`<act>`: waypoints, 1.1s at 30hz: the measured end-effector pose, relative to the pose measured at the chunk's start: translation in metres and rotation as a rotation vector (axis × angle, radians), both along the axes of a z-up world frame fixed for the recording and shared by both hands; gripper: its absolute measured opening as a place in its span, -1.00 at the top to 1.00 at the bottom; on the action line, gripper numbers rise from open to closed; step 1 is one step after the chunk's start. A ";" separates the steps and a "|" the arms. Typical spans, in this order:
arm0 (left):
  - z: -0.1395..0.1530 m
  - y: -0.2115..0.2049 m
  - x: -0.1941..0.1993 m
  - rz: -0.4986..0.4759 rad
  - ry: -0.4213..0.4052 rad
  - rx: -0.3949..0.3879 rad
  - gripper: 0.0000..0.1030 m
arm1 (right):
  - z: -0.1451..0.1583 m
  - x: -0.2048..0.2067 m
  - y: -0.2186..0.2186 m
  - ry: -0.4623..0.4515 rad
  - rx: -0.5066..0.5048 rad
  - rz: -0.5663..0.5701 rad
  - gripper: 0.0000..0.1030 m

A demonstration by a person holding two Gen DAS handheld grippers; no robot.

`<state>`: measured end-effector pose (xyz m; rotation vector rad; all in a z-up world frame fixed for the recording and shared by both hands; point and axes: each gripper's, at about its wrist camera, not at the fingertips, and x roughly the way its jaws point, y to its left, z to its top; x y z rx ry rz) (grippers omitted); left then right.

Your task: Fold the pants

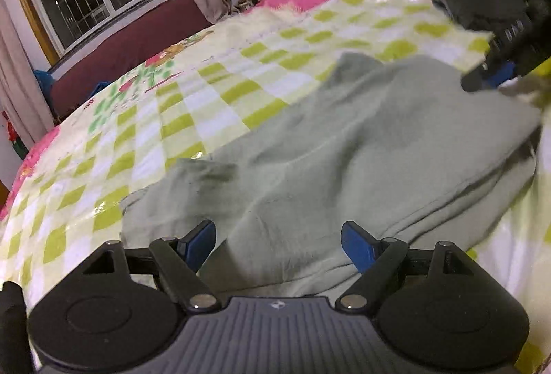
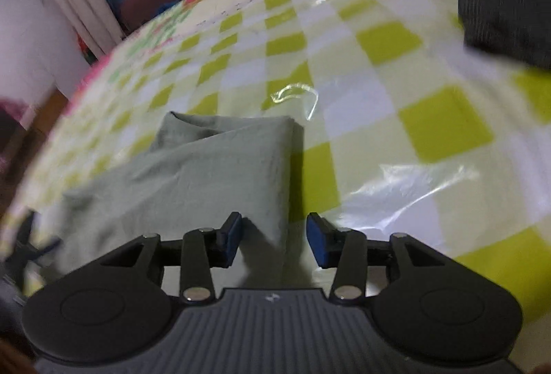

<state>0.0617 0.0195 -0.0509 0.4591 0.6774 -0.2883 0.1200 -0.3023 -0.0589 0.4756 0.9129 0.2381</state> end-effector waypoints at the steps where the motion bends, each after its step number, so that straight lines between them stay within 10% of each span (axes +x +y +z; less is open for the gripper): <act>1: -0.001 -0.002 0.001 0.004 0.004 0.004 -0.81 | -0.006 0.005 -0.003 0.008 0.072 0.024 0.11; 6: 0.002 -0.009 0.012 0.041 0.056 -0.003 -0.81 | -0.026 0.031 -0.001 0.019 0.240 0.130 -0.15; 9: 0.002 -0.013 0.017 0.051 0.060 0.026 -0.81 | -0.027 0.030 -0.010 0.061 0.443 0.127 0.69; 11: 0.002 -0.018 0.016 0.050 0.058 0.056 -0.81 | -0.014 0.021 -0.012 -0.007 0.510 0.164 0.86; 18: 0.007 -0.041 0.022 0.054 0.079 0.116 -0.81 | -0.038 0.038 -0.033 0.062 0.507 0.022 0.93; 26: 0.012 -0.114 0.013 -0.140 0.112 -0.027 -0.82 | 0.006 0.006 -0.144 -0.054 0.256 -0.222 0.93; 33: 0.029 -0.128 0.016 -0.145 0.028 -0.081 -0.81 | 0.002 -0.009 -0.140 -0.010 0.172 -0.230 0.73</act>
